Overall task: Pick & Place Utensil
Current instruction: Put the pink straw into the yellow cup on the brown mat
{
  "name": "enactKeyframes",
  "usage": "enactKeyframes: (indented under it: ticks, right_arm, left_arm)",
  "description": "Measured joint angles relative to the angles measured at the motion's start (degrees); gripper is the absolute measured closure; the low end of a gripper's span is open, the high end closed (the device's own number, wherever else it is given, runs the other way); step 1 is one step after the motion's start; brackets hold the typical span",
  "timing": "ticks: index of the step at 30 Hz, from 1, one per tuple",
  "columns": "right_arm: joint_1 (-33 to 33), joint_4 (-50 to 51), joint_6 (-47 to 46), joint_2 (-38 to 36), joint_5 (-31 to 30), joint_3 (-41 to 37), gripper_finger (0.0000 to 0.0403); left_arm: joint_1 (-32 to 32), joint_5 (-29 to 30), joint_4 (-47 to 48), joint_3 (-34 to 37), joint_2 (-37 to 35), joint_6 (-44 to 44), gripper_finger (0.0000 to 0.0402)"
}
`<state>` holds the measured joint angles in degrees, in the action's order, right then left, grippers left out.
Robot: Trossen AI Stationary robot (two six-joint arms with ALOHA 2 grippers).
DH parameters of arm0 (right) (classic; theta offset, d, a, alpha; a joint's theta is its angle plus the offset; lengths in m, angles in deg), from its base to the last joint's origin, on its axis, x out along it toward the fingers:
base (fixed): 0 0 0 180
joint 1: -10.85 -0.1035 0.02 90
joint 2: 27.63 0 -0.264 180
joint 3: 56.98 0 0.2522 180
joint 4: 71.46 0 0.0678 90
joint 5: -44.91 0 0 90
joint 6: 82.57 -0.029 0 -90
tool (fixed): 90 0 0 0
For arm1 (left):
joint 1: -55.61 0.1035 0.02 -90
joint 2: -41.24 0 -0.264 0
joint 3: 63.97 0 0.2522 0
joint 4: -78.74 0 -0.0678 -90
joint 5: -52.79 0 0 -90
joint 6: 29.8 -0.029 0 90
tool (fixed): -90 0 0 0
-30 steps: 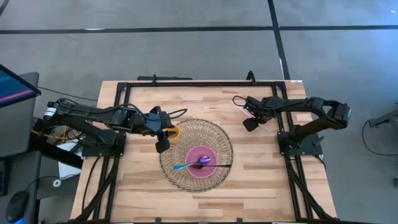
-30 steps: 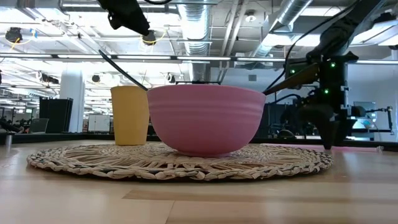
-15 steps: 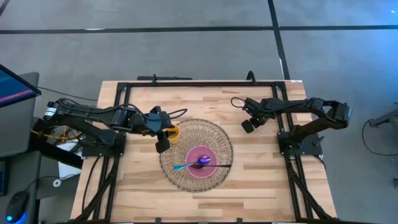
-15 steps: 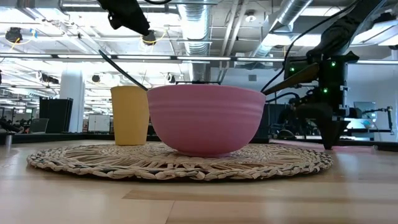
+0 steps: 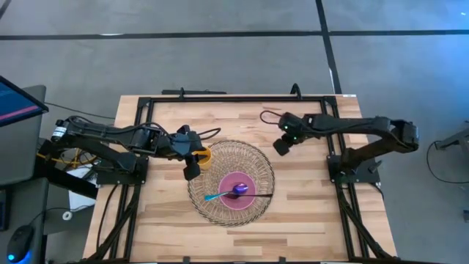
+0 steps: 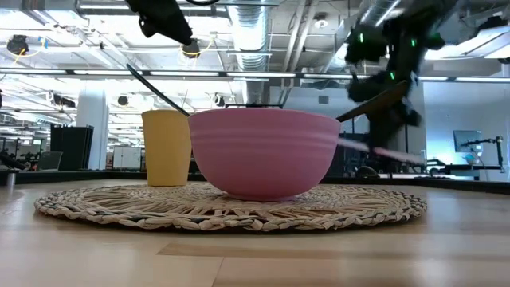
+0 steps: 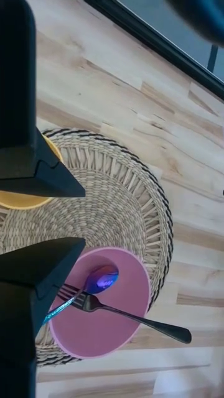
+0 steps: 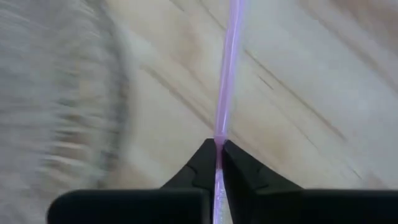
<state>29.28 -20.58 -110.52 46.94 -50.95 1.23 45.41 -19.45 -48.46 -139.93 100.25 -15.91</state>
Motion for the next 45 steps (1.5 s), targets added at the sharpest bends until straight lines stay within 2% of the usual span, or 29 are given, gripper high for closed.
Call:
enactKeyframes:
  ticks: [4,10,14,17,20,22,25,29,32,35,45]
  right_arm:
    - [-4.96,-6.65,5.26,-2.47,0.03,4.05,0.0391]
    - [-14.03,-25.44,17.79,-7.51,1.58,5.41,0.0399]
    - [-19.9,-29.18,20.97,-11.36,1.28,5.44,0.0395]
    - [-24.5,-29.64,23.13,-13.98,-1.65,4.66,0.0398]
    - [-27.93,-34.21,29.46,-14.2,-8.3,1.86,0.0401]
    - [-28.65,-41.62,31.65,-12.39,-10.49,-0.61,0.0401]
    - [-28.48,-55.42,33.16,-7.52,-10.37,-2.78,0.0399]
    - [-27.83,-66.64,37.74,1.26,-7.58,-2.94,0.04]
    - [-27.65,-73.49,39.87,6.67,-7.51,-2.2,0.0399]
    - [-27.21,-77.58,39.96,10.88,-7.36,0.1,0.0399]
    - [-27.17,-77.43,40.11,18.74,-6.02,8.07,0.0399]
  left_arm:
    - [0.0,0.0,-0.15,0.0,0.0,-0.1,0.0287]
    - [-0.04,-1.36,-0.58,0.0,0.0,-0.13,0.0287]
    - [-0.35,-2.4,-0.76,0.0,-0.29,-0.13,0.0287]
    - [-1.22,-3.23,-1.1,0.0,-1.06,-1.36,0.0287]
    - [-2.07,-2.98,-5.07,0.24,-1.49,-8.21,0.0287]
    - [-2.07,-3.0,-11.31,1.57,-1.48,-13.73,0.0287]
    - [-1.85,-3.02,-24.04,4.8,-0.94,-18.97,0.0287]
    - [-1.19,-3.09,-34.89,7.91,0.01,-20.75,0.0287]
    - [-1.21,-3.02,-39.49,9.66,0.17,-20.74,0.0287]
    - [-1.27,-3.17,-41.05,10.14,0.39,-20.75,0.0287]
    - [-1.22,-4.3,-43.22,10.14,1.11,-22.25,0.0287]
